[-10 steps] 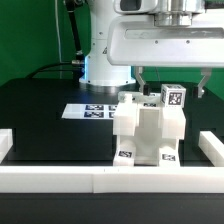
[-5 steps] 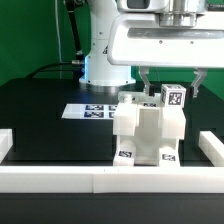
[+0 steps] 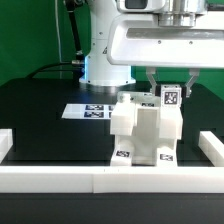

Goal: Assemble chair

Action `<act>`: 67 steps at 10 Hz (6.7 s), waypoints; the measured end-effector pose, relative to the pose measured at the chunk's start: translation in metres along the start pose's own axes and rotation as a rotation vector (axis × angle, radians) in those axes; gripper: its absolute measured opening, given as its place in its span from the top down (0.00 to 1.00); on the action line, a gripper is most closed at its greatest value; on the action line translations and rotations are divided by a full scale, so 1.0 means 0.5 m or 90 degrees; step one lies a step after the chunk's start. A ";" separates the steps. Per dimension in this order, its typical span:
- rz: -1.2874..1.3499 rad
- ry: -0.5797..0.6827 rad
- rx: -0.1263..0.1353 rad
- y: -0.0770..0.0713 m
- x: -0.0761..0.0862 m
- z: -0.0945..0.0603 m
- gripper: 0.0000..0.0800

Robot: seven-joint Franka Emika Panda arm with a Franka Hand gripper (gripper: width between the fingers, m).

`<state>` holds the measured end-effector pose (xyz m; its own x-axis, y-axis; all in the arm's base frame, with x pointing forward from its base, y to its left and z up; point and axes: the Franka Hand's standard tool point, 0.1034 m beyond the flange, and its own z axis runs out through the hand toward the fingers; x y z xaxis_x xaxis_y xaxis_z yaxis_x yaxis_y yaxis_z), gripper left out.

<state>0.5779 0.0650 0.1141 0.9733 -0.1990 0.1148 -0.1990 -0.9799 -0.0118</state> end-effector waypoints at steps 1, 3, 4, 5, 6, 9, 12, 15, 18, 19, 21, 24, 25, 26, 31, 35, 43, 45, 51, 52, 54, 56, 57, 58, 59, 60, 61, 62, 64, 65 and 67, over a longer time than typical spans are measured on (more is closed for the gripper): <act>0.053 0.000 0.000 0.000 0.000 0.000 0.64; 0.149 0.002 0.001 0.002 0.000 0.000 0.64; 0.217 0.004 0.006 0.003 0.000 0.000 0.64; 0.253 0.005 0.009 0.003 0.000 0.000 0.64; 0.323 0.003 0.012 0.002 -0.001 0.000 0.64; 0.483 -0.004 0.018 0.002 -0.003 0.000 0.64; 0.595 -0.008 0.023 -0.002 -0.005 0.001 0.64; 0.568 -0.008 0.021 -0.003 -0.005 0.001 0.41; 0.423 -0.010 0.018 -0.008 -0.002 -0.002 0.20; 0.350 -0.006 0.014 -0.013 -0.002 -0.003 0.19; 0.232 -0.004 0.011 -0.018 -0.003 -0.003 0.19; 0.086 -0.001 0.009 -0.024 -0.002 -0.005 0.19; 0.042 -0.001 0.009 -0.025 -0.002 -0.005 0.19; 0.025 -0.001 0.009 -0.025 -0.002 -0.005 0.19; -0.134 0.003 0.008 -0.016 -0.001 -0.003 0.19; -0.108 0.003 0.008 -0.016 -0.001 -0.003 0.64; 0.165 0.001 0.009 -0.016 -0.001 -0.003 0.64; 0.239 0.000 0.010 -0.017 -0.001 -0.002 0.64; 0.493 -0.005 0.013 -0.021 -0.003 -0.002 0.64; 0.526 -0.006 0.014 -0.023 -0.004 -0.002 0.64; 0.597 -0.009 0.017 -0.026 -0.005 -0.002 0.64; 0.666 -0.013 0.020 -0.030 -0.006 -0.002 0.64; 0.663 -0.013 0.020 -0.030 -0.006 -0.002 0.64; 0.649 -0.013 0.020 -0.030 -0.007 -0.002 0.51; 0.634 -0.013 0.020 -0.030 -0.007 -0.002 0.33; 0.616 -0.014 0.017 -0.031 -0.007 -0.003 0.22; 0.576 -0.016 0.016 -0.034 -0.007 -0.004 0.22; 0.508 -0.016 0.015 -0.036 -0.007 -0.005 0.19; 0.367 -0.011 0.008 -0.038 -0.006 -0.004 0.19; 0.312 -0.010 0.009 -0.036 -0.006 -0.004 0.19; 0.215 -0.009 0.008 -0.039 -0.007 -0.004 0.19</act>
Offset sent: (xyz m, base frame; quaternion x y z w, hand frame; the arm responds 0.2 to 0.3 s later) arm -0.0101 -0.0036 -0.0064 0.0155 0.0031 0.2797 0.9600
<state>0.5783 0.0849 0.1159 0.8538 -0.5131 0.0881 -0.5097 -0.8583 -0.0594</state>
